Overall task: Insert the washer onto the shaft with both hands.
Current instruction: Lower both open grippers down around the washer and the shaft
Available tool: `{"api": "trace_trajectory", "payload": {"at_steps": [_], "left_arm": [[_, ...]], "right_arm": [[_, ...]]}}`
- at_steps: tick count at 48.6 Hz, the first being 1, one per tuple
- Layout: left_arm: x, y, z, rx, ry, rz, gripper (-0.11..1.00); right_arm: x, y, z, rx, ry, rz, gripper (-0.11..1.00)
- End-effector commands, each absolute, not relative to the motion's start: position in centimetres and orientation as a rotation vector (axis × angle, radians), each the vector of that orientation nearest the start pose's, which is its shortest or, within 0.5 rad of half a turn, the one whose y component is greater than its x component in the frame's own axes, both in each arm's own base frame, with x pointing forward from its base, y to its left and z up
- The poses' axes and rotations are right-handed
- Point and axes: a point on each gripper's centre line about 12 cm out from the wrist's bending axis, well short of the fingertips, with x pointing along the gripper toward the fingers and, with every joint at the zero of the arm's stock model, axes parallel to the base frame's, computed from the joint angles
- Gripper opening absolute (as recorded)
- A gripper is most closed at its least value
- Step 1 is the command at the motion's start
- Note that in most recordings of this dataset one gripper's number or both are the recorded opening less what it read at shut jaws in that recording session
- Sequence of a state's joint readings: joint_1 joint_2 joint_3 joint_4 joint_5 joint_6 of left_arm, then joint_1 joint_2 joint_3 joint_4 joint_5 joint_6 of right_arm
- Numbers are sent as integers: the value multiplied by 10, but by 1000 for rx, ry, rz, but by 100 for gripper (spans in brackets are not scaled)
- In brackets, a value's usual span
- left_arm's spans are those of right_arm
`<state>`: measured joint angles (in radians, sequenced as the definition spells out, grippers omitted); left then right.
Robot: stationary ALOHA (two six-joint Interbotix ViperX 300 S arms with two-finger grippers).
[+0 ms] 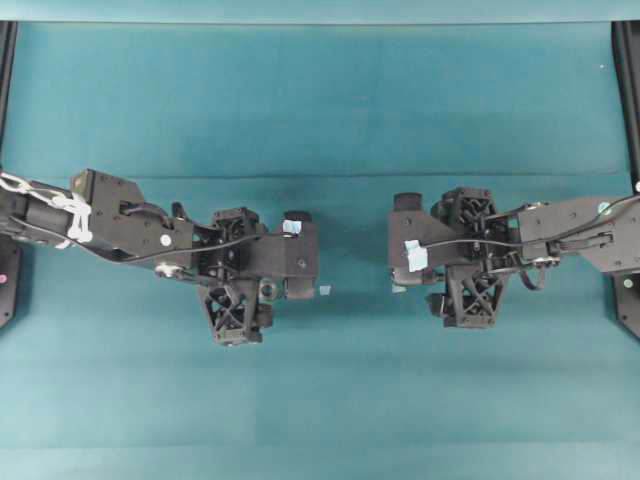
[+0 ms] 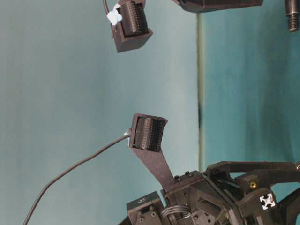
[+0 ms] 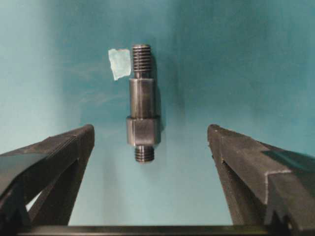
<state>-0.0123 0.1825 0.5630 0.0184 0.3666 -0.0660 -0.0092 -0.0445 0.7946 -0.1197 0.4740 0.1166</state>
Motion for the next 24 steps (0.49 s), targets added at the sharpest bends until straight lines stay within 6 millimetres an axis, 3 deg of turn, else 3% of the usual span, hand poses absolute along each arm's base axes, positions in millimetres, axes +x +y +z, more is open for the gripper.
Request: {"api": "trace_trajectory", "payload": {"at_steps": [1, 24], "left_arm": [[390, -3, 106, -34, 1093, 23, 87], [389, -3, 105, -35, 1096, 24, 87]], "right_arm": [[309, -11, 116, -8, 1208, -71, 90], [312, -13, 100, -6, 1227, -71, 90]]}}
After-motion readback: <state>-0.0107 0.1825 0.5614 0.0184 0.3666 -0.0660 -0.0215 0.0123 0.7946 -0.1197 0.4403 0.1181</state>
